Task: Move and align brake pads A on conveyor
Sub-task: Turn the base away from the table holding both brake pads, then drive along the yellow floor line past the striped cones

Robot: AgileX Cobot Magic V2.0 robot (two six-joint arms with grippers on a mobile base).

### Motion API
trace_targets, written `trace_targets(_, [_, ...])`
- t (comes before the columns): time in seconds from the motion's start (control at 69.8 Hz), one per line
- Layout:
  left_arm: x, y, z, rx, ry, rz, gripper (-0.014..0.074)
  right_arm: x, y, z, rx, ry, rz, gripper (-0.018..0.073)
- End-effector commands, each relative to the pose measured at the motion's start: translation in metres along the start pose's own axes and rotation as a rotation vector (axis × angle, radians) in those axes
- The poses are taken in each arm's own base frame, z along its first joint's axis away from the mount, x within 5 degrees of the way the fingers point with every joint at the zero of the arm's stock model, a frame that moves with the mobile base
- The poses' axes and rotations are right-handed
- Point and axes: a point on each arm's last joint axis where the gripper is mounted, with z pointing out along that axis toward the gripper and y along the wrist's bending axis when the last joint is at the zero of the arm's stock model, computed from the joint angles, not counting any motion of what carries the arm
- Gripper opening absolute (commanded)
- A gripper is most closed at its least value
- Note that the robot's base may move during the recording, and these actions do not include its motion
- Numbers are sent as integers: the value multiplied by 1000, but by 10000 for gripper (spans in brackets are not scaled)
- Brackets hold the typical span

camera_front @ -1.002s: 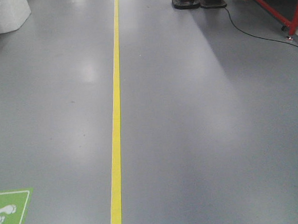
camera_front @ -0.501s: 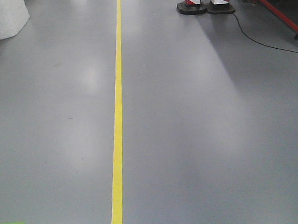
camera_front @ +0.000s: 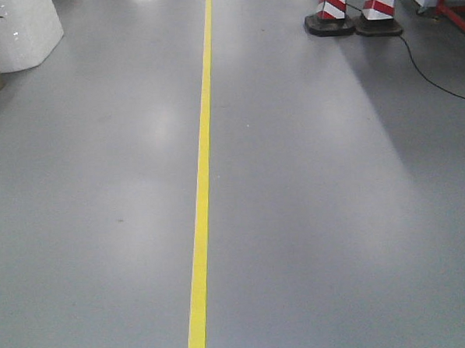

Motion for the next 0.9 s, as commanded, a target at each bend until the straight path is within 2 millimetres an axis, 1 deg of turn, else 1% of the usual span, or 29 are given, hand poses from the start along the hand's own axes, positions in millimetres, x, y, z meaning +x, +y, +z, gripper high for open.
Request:
trace_targets(0.0, [-15, -2, -6, 17, -108, -15, -7, -14, 0, -6, 3, -101, -1, -2])
trace_targets(0.888, [-15, -2, -6, 17, -108, -15, -7, -13, 0, -7, 2, -92, 0, -2])
